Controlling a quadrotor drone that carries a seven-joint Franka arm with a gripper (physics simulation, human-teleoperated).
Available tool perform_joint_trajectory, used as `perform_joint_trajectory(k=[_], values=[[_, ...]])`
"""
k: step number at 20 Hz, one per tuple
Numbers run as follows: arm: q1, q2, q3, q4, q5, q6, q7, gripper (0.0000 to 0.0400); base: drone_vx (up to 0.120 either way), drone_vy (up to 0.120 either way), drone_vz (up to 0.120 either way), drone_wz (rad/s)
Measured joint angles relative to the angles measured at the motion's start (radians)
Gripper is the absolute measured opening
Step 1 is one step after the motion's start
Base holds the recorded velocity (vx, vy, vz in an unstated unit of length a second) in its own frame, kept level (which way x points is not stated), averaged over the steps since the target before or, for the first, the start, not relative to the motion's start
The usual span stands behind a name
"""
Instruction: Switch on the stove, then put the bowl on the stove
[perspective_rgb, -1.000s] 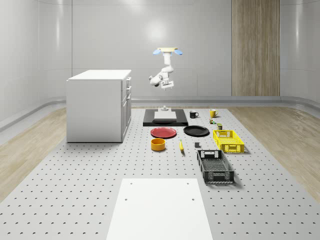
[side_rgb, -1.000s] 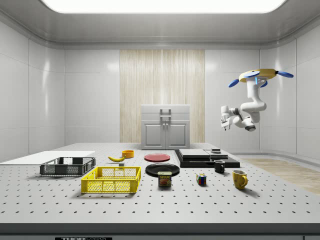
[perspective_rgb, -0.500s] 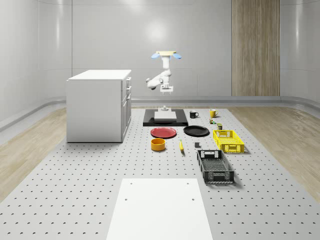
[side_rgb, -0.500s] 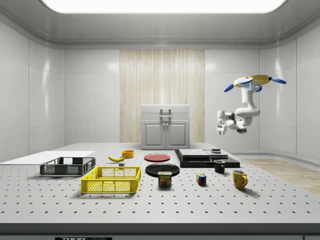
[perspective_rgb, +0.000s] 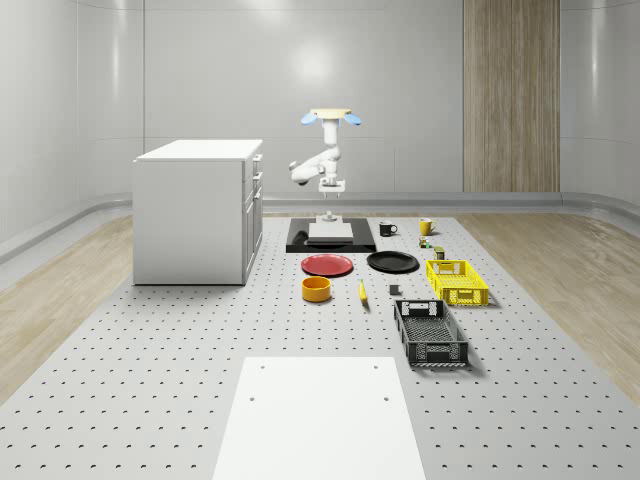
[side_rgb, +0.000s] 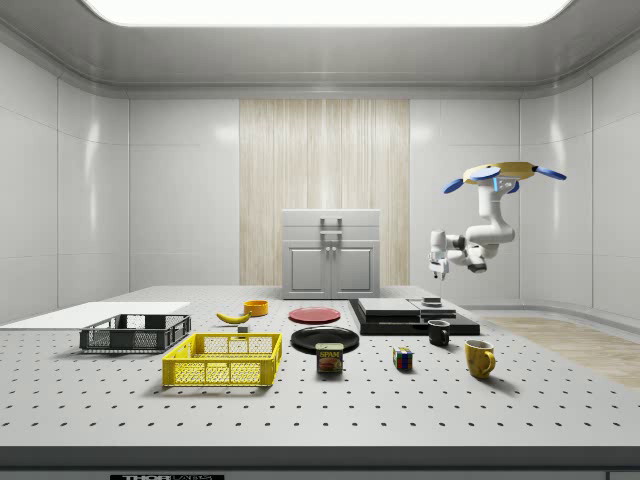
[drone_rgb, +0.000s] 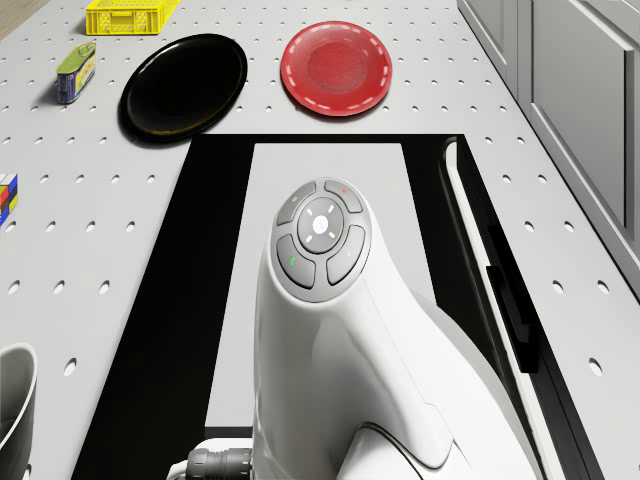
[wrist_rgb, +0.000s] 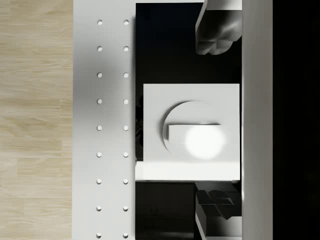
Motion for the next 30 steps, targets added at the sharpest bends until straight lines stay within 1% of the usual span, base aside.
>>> perform_joint_trajectory(k=[7, 12, 15, 16, 19, 25, 30], values=[[-0.015, -0.036, 0.013, 0.003, 0.019, 0.031, 0.014, 0.04, 0.114, 0.0, -0.12, 0.0], [-0.024, -0.061, 0.021, 0.004, 0.032, 0.053, 0.022, 0.04, 0.0, 0.0, -0.12, 0.0], [-0.029, -0.076, 0.025, 0.005, 0.039, 0.067, 0.027, 0.04, 0.107, 0.0, -0.12, 0.0], [-0.03, -0.08, 0.027, 0.006, 0.042, 0.071, 0.028, 0.04, 0.0, 0.0, -0.08, 0.0], [-0.035, -0.095, 0.03, 0.007, 0.047, 0.084, 0.032, 0.04, 0.0, 0.0, 0.0, 0.0], [-0.031, -0.133, -0.009, 0.015, 0.019, 0.133, 0.027, 0.04, 0.0, 0.0, 0.0, 0.0], [-0.021, -0.16, -0.027, 0.021, 0.007, 0.166, 0.015, 0.04, 0.0, 0.0, 0.0, 0.0]])
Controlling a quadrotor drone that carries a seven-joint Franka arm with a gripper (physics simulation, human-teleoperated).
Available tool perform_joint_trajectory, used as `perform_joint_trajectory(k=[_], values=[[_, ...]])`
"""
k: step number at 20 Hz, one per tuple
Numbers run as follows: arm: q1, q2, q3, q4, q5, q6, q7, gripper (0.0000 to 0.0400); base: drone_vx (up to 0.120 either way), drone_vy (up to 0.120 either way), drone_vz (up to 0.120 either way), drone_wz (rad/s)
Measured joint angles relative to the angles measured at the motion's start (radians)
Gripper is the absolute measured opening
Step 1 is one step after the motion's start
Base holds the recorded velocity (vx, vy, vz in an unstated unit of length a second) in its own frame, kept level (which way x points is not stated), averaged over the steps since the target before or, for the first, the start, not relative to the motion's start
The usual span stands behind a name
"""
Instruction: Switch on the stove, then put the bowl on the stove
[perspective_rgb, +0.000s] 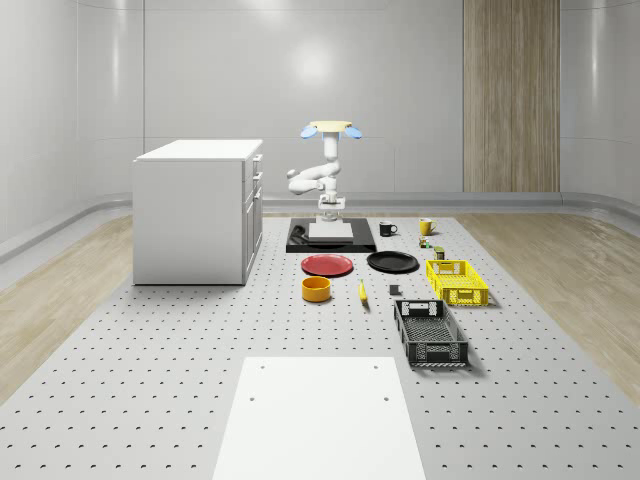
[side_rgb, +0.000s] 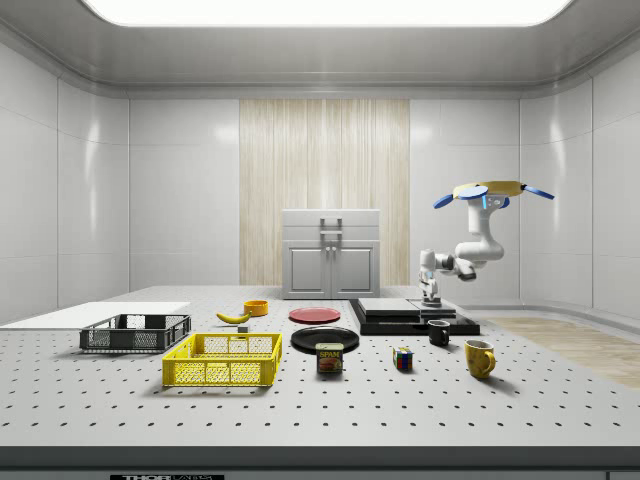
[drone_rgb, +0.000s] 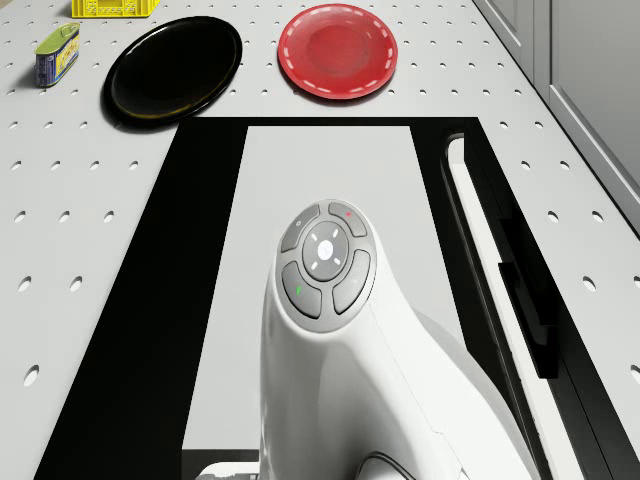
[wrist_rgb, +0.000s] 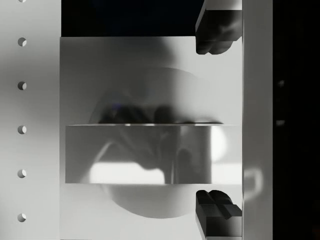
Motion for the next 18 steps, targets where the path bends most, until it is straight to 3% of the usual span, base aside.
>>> perform_joint_trajectory(k=[8, 18], values=[[-0.002, -0.031, -0.017, 0.007, -0.009, 0.037, -0.002, 0.04, 0.0, 0.0, 0.0, 0.0], [-0.045, -0.047, -0.018, 0.009, -0.006, 0.054, 0.031, 0.04, 0.0, 0.0, 0.0, 0.0]])
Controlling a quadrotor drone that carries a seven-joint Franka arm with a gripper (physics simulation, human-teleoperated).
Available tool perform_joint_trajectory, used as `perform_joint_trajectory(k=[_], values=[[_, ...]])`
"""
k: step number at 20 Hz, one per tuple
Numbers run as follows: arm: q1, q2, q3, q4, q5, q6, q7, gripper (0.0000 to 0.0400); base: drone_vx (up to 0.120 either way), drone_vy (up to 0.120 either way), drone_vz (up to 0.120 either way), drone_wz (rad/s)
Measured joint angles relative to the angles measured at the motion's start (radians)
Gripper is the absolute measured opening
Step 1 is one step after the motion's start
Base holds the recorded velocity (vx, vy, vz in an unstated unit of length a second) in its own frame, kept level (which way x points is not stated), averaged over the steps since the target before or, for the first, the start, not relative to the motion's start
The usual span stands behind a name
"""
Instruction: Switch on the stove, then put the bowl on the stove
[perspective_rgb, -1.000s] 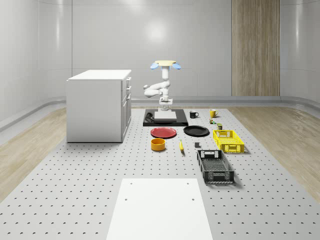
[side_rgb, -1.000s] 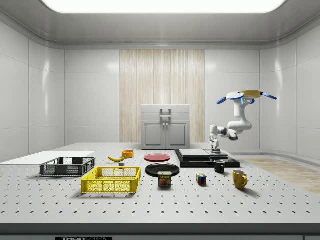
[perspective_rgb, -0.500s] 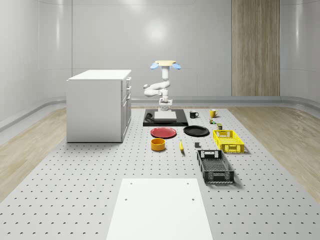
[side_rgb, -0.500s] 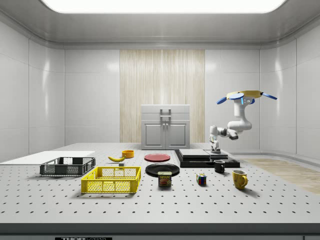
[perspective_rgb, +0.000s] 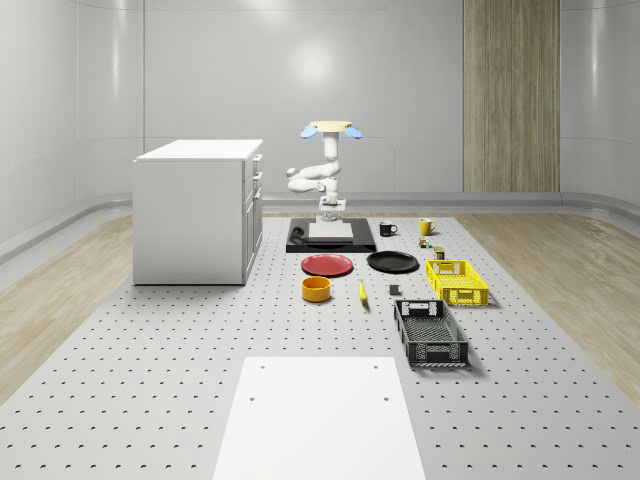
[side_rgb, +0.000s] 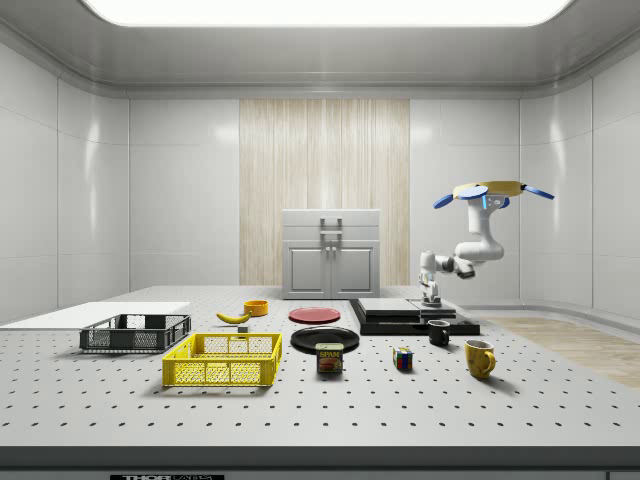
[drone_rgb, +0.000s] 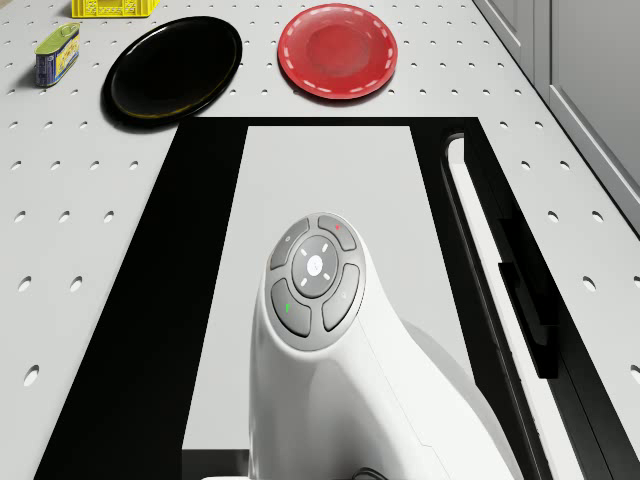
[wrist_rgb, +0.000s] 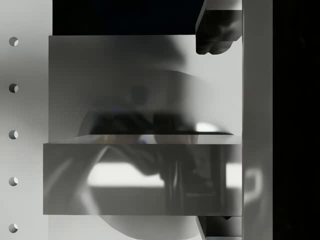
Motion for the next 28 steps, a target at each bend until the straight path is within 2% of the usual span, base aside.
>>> perform_joint_trajectory(k=[24, 28], values=[[-0.131, -0.017, 0.009, 0.009, 0.011, 0.017, 0.132, 0.04, 0.0, 0.0, 0.0, 0.0], [-0.139, -0.022, 0.01, 0.01, 0.015, 0.022, 0.139, 0.04, 0.0, 0.0, 0.12, 0.0]])
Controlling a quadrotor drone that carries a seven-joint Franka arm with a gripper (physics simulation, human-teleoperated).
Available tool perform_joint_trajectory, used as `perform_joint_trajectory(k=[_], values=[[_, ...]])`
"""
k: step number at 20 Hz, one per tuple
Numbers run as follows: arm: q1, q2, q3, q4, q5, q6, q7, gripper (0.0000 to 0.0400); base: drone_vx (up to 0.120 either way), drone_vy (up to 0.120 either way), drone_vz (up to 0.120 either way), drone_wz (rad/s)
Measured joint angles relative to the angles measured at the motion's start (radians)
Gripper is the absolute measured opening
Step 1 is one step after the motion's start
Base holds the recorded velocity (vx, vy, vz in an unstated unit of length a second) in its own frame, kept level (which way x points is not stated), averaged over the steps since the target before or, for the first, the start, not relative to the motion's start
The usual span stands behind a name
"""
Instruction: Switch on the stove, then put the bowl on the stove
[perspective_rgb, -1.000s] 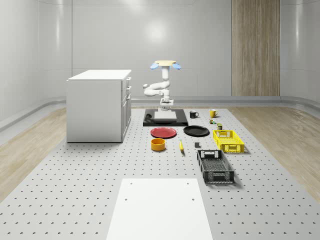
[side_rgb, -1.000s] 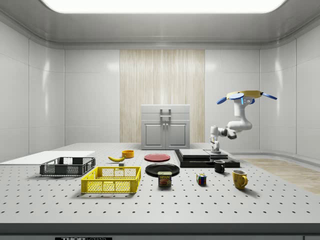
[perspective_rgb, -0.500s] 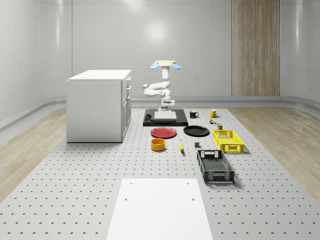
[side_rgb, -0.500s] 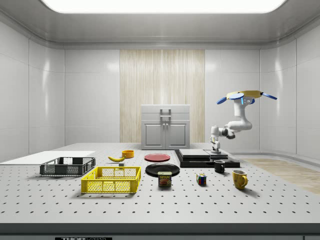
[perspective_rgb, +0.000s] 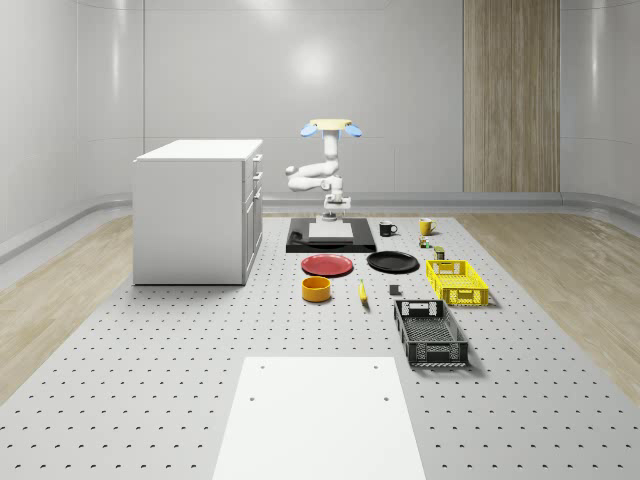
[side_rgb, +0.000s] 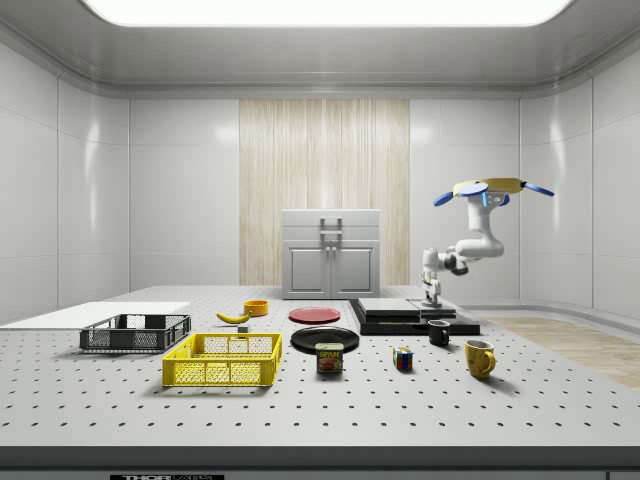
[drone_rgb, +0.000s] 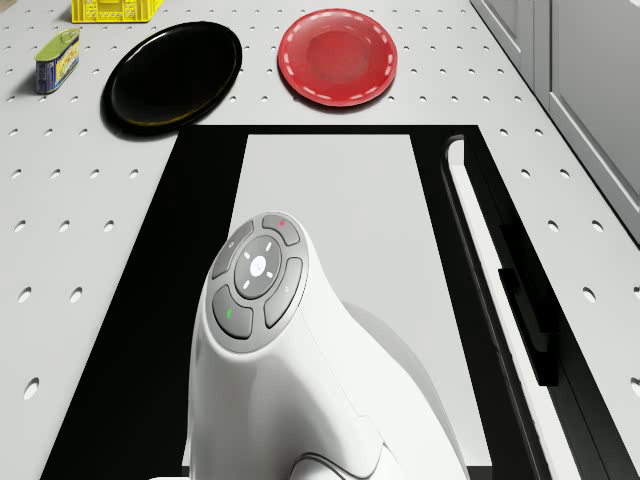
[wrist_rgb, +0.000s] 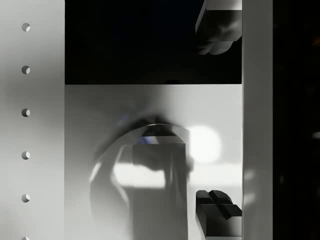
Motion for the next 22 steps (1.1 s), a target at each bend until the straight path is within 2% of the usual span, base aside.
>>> perform_joint_trajectory(k=[2, 5, 11, 16, 22], values=[[-0.002, -0.003, 0.001, 0.0, 0.002, 0.003, 0.002, 0.04, 0.02, -0.02, 0.12, 0.0], [-0.005, -0.008, 0.002, 0.001, 0.004, 0.007, 0.005, 0.04, 0.107, -0.12, 0.12, 0.0], [0.04, -0.031, 0.004, -0.002, 0.013, 0.027, -0.038, 0.04, 0.0, 0.0, 0.0, 0.0], [0.093, -0.052, 0.007, -0.004, 0.021, 0.047, -0.088, 0.04, 0.12, 0.0, 0.0, 0.0], [0.115, -0.067, 0.01, -0.003, 0.028, 0.061, -0.111, 0.04, 0.12, 0.0, 0.0, 0.0]])
